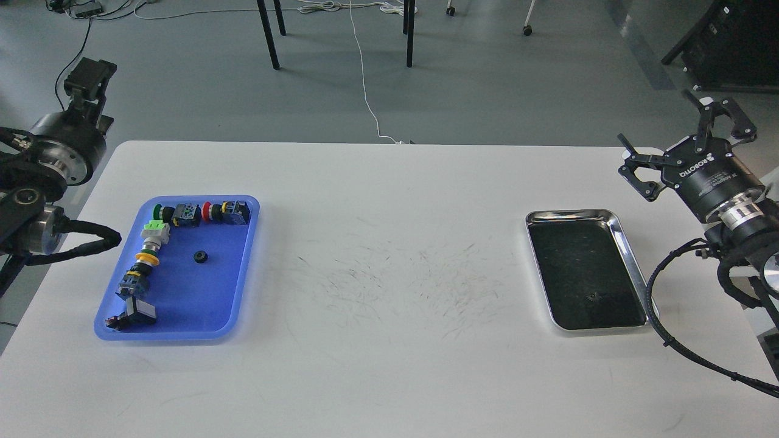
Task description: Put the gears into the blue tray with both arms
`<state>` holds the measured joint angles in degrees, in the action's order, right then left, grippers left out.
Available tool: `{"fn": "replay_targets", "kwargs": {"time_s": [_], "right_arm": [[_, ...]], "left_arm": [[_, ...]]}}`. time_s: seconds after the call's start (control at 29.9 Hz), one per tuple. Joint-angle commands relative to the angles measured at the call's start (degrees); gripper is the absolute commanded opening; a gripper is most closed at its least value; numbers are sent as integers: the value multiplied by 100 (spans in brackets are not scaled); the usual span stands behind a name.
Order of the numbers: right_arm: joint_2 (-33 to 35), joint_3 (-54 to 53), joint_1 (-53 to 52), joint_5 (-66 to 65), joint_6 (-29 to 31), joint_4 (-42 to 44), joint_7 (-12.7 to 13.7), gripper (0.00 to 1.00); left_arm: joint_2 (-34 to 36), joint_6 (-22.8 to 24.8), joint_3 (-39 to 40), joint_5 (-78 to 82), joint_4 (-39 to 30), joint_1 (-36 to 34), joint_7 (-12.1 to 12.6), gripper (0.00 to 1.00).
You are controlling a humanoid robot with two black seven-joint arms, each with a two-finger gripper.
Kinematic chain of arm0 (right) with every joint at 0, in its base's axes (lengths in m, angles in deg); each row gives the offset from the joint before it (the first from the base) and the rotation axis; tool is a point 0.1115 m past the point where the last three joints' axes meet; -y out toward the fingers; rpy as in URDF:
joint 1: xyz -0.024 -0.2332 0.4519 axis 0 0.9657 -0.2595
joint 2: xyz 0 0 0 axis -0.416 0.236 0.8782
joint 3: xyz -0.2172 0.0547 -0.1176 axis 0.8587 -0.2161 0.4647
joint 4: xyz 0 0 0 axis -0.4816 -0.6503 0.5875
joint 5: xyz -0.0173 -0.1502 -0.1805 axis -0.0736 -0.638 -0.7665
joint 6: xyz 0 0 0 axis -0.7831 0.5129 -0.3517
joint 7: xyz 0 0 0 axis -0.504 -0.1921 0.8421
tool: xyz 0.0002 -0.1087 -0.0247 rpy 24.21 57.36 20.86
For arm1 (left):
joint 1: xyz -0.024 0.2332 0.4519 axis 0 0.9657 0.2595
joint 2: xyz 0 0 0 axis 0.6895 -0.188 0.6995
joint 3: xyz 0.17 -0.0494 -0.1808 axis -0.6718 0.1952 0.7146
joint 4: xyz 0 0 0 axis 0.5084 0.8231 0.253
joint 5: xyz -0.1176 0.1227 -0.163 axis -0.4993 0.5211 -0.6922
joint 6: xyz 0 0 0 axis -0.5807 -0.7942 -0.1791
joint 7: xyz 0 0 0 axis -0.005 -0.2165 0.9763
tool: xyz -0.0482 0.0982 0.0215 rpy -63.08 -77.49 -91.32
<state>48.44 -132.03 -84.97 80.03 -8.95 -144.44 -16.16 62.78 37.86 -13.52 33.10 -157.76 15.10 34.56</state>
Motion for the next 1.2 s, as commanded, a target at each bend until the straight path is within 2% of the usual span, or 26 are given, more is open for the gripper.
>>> {"fn": "replay_targets", "kwargs": {"time_s": [0.0, 0.13, 0.23, 0.37, 0.47, 0.53, 0.67, 0.8, 0.9, 1.17], "right_arm": [[426, 692, -407, -536, -358, -1127, 29, 99], [1163, 2009, -1285, -1231, -368, -1393, 205, 99], [1787, 3274, -2190, -1356, -359, -1577, 328, 99], [2333, 4707, -3464, -1487, -324, -1955, 705, 99], [2457, 5727, -4492, -2100, -88, -2061, 1004, 99], [2475, 6351, -5170, -2584, 255, -2044, 1058, 99], [2475, 7582, -6112, -3515, 789, -2061, 1067, 99], [2440, 8173, -6219, -4500, 789, -2035, 1067, 99], [2422, 8559, -5799, -4949, 789, -2008, 1058, 99], [2422, 8578, -4866, -5416, 789, -1507, 1005, 99]], "left_arm": [[-442, 392, 568, -428, 293, 37, -68, 98], [-873, 1148, 867, -603, 758, 11, -279, 98], [-1049, 1483, 1079, -1120, 1154, 2, -297, 98], [-1155, 1641, 1097, -1684, 1585, -68, -253, 98], [-1199, 1756, 1106, -1974, 1840, -173, -122, 98], [-1208, 1765, 1123, -2097, 1858, -209, -16, 98], [-1199, 1739, 1088, -2265, 1876, -218, 2, 98], [-1129, 1721, 1071, -2212, 1815, -148, -59, 98], [-1015, 1721, 1001, -2212, 1806, -112, -59, 98], [-1023, 1730, 991, -2203, 1797, -42, -59, 98]]}}
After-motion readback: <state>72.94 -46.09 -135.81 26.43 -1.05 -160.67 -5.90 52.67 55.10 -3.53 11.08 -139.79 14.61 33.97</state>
